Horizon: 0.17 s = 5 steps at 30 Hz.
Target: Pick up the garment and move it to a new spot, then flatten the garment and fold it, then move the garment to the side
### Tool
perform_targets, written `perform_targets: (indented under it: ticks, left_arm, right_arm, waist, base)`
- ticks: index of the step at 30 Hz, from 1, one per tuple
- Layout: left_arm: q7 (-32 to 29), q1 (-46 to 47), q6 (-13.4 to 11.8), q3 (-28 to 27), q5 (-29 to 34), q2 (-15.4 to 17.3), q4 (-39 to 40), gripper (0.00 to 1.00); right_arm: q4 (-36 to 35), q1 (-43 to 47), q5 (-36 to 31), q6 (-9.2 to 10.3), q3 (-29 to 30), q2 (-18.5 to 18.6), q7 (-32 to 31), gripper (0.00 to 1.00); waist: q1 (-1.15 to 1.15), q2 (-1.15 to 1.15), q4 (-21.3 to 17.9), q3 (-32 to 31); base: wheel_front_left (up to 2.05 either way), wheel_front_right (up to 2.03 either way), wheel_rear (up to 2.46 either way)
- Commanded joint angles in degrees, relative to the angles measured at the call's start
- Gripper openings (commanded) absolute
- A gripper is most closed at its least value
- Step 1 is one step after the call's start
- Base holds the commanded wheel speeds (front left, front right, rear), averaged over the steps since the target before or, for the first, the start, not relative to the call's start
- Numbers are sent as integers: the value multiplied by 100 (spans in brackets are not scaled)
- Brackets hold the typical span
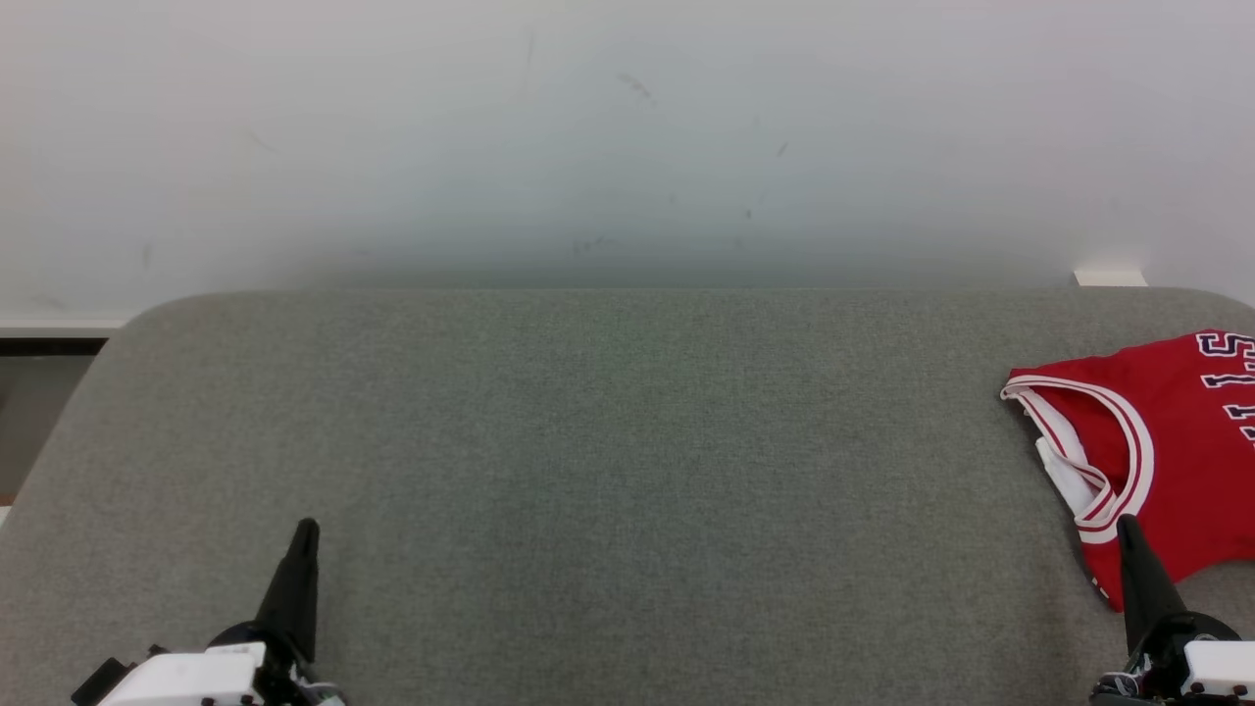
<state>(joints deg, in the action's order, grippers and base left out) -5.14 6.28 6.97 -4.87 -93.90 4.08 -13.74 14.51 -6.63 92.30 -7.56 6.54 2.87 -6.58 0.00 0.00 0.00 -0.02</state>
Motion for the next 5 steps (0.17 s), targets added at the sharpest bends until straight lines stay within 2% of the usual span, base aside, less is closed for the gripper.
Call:
perform_targets:
  ticks: [1, 5]
  left_arm:
    - [-20, 45, 15, -18, 13, 13, -3, 0]
    - [-19, 44, 16, -21, 17, 11, -3, 0]
  right_arm:
    - [2, -47, 4, 14, 24, 1, -25, 0]
    - [2, -47, 4, 14, 23, 1, -25, 0]
  waist:
    - [0, 0, 0, 0]
    - [0, 0, 0, 0]
  base:
    - [0, 0, 0]
    - [0, 0, 0]
